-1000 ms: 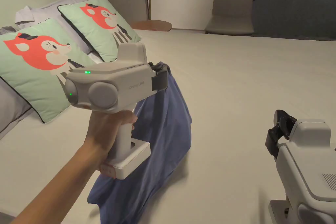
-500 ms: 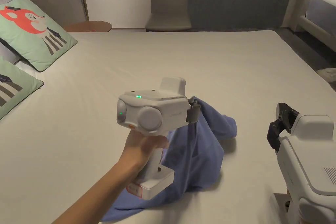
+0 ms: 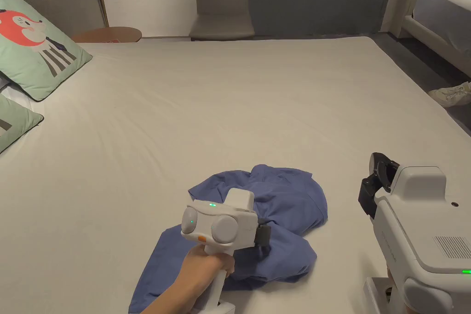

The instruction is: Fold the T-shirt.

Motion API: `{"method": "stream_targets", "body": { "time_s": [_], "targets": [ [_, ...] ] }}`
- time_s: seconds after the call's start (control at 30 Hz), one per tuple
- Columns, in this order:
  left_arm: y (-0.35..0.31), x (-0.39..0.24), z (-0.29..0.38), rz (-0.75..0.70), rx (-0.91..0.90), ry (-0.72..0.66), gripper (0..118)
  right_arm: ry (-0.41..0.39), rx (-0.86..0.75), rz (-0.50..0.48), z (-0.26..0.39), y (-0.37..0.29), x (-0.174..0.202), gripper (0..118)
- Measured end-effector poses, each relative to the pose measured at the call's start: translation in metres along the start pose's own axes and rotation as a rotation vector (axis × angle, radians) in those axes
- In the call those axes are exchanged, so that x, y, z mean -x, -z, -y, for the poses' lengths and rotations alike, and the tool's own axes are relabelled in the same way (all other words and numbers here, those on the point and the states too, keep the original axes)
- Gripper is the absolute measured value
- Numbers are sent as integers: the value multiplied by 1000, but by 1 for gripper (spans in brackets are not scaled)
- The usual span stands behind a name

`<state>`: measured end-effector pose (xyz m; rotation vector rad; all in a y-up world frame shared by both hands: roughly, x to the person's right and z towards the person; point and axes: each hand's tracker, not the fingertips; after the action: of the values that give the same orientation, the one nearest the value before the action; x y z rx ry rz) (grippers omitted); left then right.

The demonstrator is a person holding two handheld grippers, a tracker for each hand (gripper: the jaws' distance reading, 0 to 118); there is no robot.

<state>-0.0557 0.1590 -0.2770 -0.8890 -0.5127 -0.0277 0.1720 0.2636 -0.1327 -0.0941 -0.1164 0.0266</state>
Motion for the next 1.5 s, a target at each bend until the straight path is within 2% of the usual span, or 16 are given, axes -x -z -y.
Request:
{"method": "stream_targets", "body": {
  "time_s": [0.07, 0.1, 0.33, 0.47, 0.53, 0.57, 0.7, 0.97, 1.07, 1.2, 1.33, 1.37, 1.4, 1.43, 1.5],
  "targets": [
    [-16, -2, -7, 8, -58, 1, 91, -8, -3, -3, -2, -1, 2, 1],
    [-26, -3, -10, -7, -108, 6, 110, -12, -5, -5, -1, 3, 1, 1],
    [-127, 7, -25, -145, -511, 0, 109, -12, -51, -9, -25, -7, 6, 1],
    [-167, 24, -17, -266, -676, 44, 109, -16, -77, -12, -36, -11, 13, 1],
    [-181, 33, -11, -332, -732, 73, 101, -19, -88, -18, -33, -9, 16, 1],
    [-186, 38, -7, -357, -749, 84, 90, -20, -92, -20, -34, -9, 17, 1],
    [-199, 54, 3, -400, -743, 82, 0, -17, -100, -31, -35, -8, 24, 1],
    [-201, 86, 12, -408, -655, -54, 0, -6, -93, -46, -34, -6, 28, 1],
    [-190, 101, 15, -403, -492, -112, 0, -14, -90, -48, -33, -5, 30, 1],
    [-169, 118, 34, -310, -256, -199, 0, -12, -79, -52, -26, -2, 31, 1],
    [-141, 126, 66, -244, -113, -238, 0, -11, -62, -51, -24, -2, 30, 1],
    [-134, 127, 72, -221, -73, -239, 1, -10, -58, -50, -22, -2, 30, 1],
    [-126, 128, 80, -209, -45, -241, 12, -7, -52, -50, -18, 0, 30, 1],
    [-121, 128, 86, -220, -54, -245, 30, -5, -46, -50, -14, 1, 30, 1],
    [-111, 126, 99, -251, -19, -235, 80, -4, -36, -52, -10, 2, 30, 1]
  ]
}}
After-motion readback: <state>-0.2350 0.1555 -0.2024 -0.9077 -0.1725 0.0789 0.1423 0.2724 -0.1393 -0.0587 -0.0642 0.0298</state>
